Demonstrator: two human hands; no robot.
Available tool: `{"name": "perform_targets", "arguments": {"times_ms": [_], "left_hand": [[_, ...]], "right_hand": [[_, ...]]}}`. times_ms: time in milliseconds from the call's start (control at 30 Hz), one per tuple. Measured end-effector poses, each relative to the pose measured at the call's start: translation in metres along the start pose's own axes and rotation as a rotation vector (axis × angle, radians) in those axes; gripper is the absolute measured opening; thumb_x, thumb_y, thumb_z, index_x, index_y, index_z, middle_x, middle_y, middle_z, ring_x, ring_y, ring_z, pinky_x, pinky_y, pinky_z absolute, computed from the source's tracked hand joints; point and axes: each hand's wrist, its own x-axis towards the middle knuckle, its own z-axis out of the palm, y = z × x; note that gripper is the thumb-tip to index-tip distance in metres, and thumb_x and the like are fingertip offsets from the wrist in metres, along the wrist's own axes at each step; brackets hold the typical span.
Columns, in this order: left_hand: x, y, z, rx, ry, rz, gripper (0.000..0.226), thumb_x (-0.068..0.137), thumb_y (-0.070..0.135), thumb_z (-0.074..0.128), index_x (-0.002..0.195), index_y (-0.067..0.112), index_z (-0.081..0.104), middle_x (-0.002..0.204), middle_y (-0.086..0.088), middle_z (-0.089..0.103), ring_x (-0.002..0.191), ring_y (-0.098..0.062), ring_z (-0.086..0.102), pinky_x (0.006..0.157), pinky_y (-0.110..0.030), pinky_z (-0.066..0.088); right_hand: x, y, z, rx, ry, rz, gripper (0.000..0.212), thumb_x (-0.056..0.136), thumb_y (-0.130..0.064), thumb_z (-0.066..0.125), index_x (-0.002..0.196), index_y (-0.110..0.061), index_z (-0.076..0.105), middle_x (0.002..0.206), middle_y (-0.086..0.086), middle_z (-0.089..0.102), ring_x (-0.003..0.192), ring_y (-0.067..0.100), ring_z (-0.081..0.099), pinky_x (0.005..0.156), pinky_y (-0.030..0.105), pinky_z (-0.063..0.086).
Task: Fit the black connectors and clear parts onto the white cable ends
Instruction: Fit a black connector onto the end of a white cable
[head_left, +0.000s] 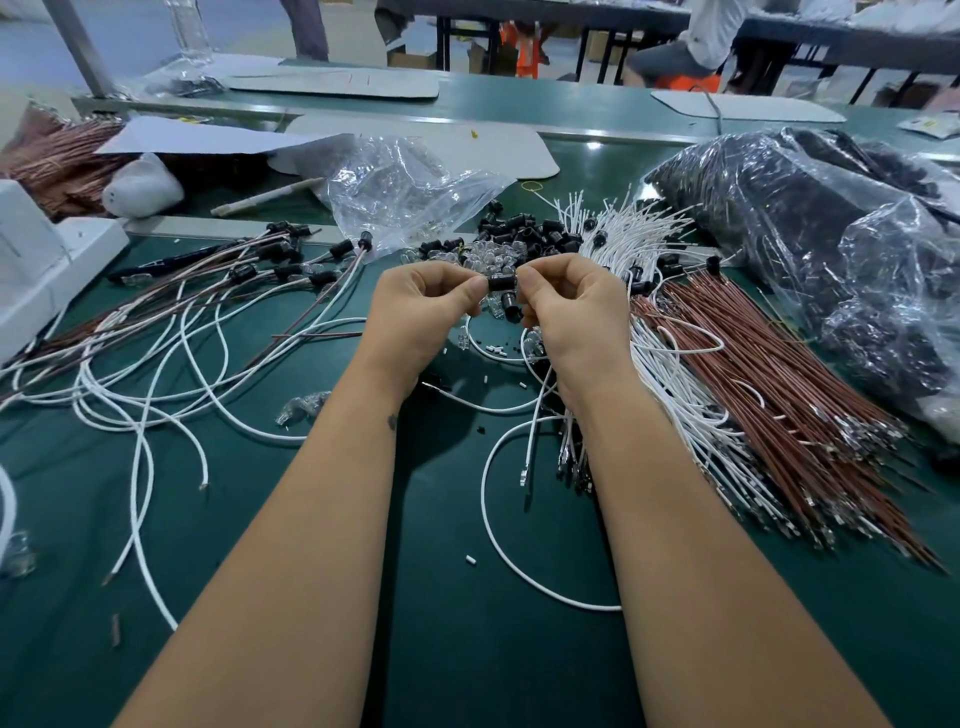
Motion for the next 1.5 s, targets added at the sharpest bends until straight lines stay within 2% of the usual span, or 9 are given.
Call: {"name": "perform_targets", "arguments": {"times_ms": [133,267,400,700,900,1133,1300,1500], "left_hand": [[-0.0001,0.0004,0.0013,0.027,-0.002,-0.022,0.013,0.086,0.018,0.070,0.073,0.020,0.071,0.058,0.007,0.064,0.054,-0.001,0.054,0.060,-0.008,0.044],[-0.0016,0.0015,0.0009,0.000,-0.014,-0.007,0.012,0.085,0.014,0.071,0.074,0.018,0.070,0.060,0.006,0.064,0.058,-0.004,0.056,0.064,-0.012,0.047],[-0.0016,0.0029,0.0011,-0.030,-0.024,0.015,0.011,0.084,0.010,0.071,0.076,0.017,0.070,0.058,0.010,0.065,0.059,-0.003,0.058,0.066,-0.012,0.048],[-0.0002,0.0009,-0.0002,-0.017,-0.033,0.008,0.010,0.087,0.012,0.069,0.078,0.017,0.069,0.060,0.007,0.064,0.058,-0.003,0.056,0.063,-0.011,0.046],[0.0000,0.0012,0.0005,-0.022,-0.030,0.005,0.010,0.085,0.006,0.070,0.079,0.013,0.069,0.061,0.006,0.064,0.057,-0.001,0.058,0.063,-0.012,0.048],[-0.0009,0.0025,0.0050,0.010,0.008,0.017,0.005,0.086,0.007,0.069,0.083,0.011,0.070,0.066,0.002,0.064,0.059,0.001,0.059,0.065,-0.011,0.047],[-0.0017,0.0033,0.0038,-0.006,0.021,0.023,0.009,0.084,0.003,0.070,0.082,0.012,0.069,0.067,0.003,0.065,0.061,0.001,0.061,0.070,-0.013,0.051],[-0.0016,0.0038,0.0050,-0.007,0.008,0.016,0.002,0.084,0.003,0.069,0.086,0.005,0.070,0.067,-0.001,0.064,0.059,0.000,0.059,0.068,-0.013,0.050]], "right_hand": [[0.0005,-0.0009,-0.0013,-0.030,0.028,-0.031,0.016,0.087,-0.010,0.068,0.077,-0.021,0.066,0.067,-0.006,0.065,0.058,-0.001,0.058,0.059,0.016,0.050],[-0.0002,0.0003,-0.0014,-0.026,0.002,0.020,0.017,0.090,-0.010,0.065,0.076,-0.019,0.065,0.063,-0.004,0.063,0.052,0.000,0.055,0.054,0.016,0.048],[0.0013,-0.0002,-0.0007,0.082,-0.008,0.117,0.016,0.092,-0.008,0.062,0.078,-0.014,0.064,0.063,-0.002,0.062,0.053,0.004,0.055,0.054,0.018,0.049],[-0.0015,0.0003,0.0000,0.186,-0.059,0.092,0.016,0.091,-0.003,0.063,0.077,-0.012,0.063,0.062,-0.001,0.061,0.056,0.009,0.056,0.055,0.020,0.049],[0.0003,0.0023,-0.0002,0.121,-0.060,0.062,0.019,0.091,-0.001,0.062,0.075,-0.012,0.061,0.060,-0.001,0.058,0.050,0.004,0.052,0.050,0.018,0.046],[0.0035,0.0036,0.0019,0.002,0.013,0.049,0.016,0.089,-0.010,0.065,0.076,-0.020,0.065,0.065,-0.004,0.063,0.054,0.003,0.055,0.055,0.020,0.048],[0.0029,0.0028,0.0005,0.018,0.029,0.088,0.013,0.088,-0.013,0.065,0.076,-0.018,0.065,0.067,-0.005,0.061,0.057,0.006,0.054,0.057,0.021,0.046],[0.0019,0.0024,0.0008,0.055,0.010,0.095,0.015,0.089,-0.011,0.064,0.076,-0.017,0.065,0.064,-0.003,0.061,0.051,0.003,0.053,0.054,0.020,0.047]]}}
